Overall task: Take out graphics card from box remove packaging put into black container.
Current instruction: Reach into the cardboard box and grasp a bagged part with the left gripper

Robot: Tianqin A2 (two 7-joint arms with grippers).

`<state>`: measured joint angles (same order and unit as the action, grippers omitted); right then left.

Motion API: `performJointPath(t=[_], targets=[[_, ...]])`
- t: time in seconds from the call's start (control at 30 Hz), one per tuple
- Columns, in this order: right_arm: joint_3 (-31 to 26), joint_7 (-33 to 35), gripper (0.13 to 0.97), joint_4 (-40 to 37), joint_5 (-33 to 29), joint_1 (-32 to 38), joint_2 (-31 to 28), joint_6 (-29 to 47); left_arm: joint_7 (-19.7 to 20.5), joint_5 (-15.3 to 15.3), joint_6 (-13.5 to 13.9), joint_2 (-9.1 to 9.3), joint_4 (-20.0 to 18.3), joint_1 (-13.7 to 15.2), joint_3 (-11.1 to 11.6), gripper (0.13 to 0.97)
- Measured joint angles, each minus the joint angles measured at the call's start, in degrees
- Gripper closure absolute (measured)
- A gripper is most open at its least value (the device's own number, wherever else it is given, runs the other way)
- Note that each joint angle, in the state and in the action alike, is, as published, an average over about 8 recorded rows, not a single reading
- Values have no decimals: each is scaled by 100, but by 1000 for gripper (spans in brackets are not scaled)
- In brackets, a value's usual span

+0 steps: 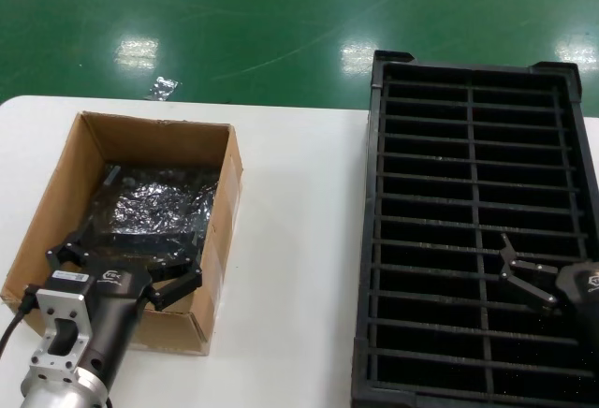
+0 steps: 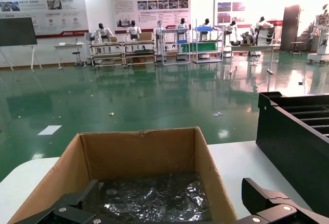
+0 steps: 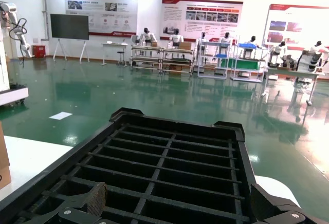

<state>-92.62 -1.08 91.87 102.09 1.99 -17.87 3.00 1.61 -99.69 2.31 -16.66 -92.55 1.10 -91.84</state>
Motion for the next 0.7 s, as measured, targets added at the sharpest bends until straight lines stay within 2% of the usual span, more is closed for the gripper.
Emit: performJointPath(t=[0.3,0.4,0.53,0.63,0.7], targets=[[0,0,129,0,0,0,0,0,-8,2,17,-12,-8,-1,7,132],[0,0,129,0,0,0,0,0,-45,27,65,-94,-34,7,29,132],[0,0,129,0,0,0,0,0,-57,205,129,-450,-29,107,19,132],[0,0,129,0,0,0,0,0,61,610,258,-833,102,340,25,132],[0,0,129,0,0,0,0,0,183,1000,442,-1088,274,594,37,132]])
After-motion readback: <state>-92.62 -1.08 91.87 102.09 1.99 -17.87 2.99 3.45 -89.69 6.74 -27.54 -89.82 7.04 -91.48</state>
